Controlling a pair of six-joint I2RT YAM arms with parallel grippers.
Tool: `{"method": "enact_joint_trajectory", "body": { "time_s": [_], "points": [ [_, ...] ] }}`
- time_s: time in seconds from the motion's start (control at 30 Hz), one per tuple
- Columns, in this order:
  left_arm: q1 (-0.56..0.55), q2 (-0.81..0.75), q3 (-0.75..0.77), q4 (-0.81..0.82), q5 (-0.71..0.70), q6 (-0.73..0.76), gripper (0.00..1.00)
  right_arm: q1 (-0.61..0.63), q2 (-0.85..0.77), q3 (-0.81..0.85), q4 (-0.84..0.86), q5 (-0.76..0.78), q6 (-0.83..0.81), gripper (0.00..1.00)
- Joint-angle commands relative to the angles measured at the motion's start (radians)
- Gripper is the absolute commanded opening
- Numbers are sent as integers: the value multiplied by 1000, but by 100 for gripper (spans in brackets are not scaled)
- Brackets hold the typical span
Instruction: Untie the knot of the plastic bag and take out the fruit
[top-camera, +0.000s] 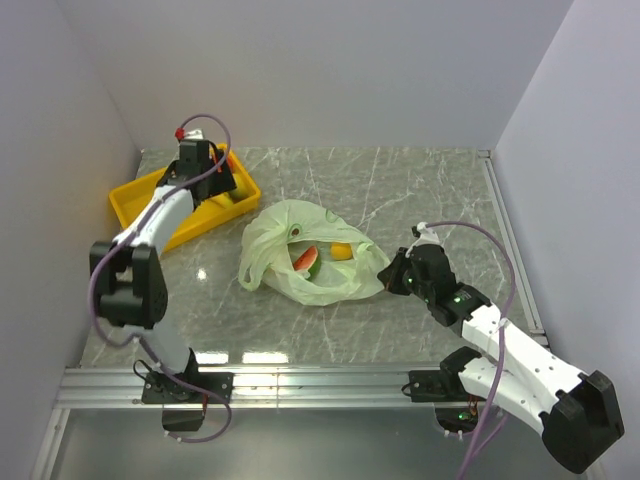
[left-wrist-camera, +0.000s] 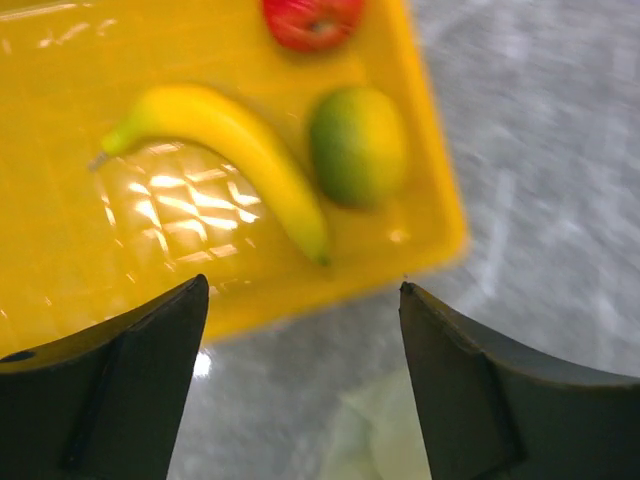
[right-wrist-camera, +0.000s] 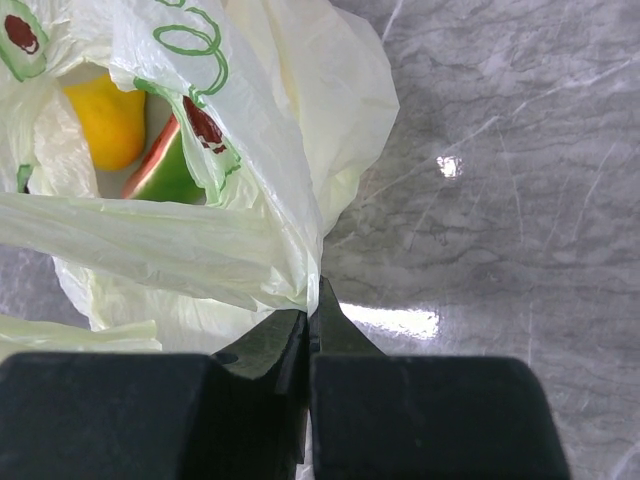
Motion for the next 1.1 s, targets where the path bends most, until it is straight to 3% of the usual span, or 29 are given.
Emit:
{"method": "enact_joint_trajectory", "body": {
  "time_s": [0.0, 0.17, 0.23, 0.37, 0.5, 0.73, 1.07],
  "points": [
    [-124, -225, -77, 6, 94, -23, 81, -7, 4, 55, -2, 40, -29, 0],
    [-329, -415, -243, 42, 338, 18, 72, -41, 27, 31, 43, 5, -14, 0],
    [-448, -452, -296, 62, 353, 34, 71, -44, 42, 26, 52, -1, -11, 0],
    [-649, -448, -352, 112, 291, -3, 66, -44, 56, 5, 83, -12, 12, 0],
    [-749, -339, -356, 184, 188, -46, 69, -44, 52, -14, 92, -53, 35, 0],
    [-763, -98, -219, 178, -13, -144, 77, -44, 32, 11, 58, -50, 34, 0],
    [-760, 145, -94, 283, -70, -167, 86, -44, 6, 3, 43, -71, 48, 0]
  ]
}}
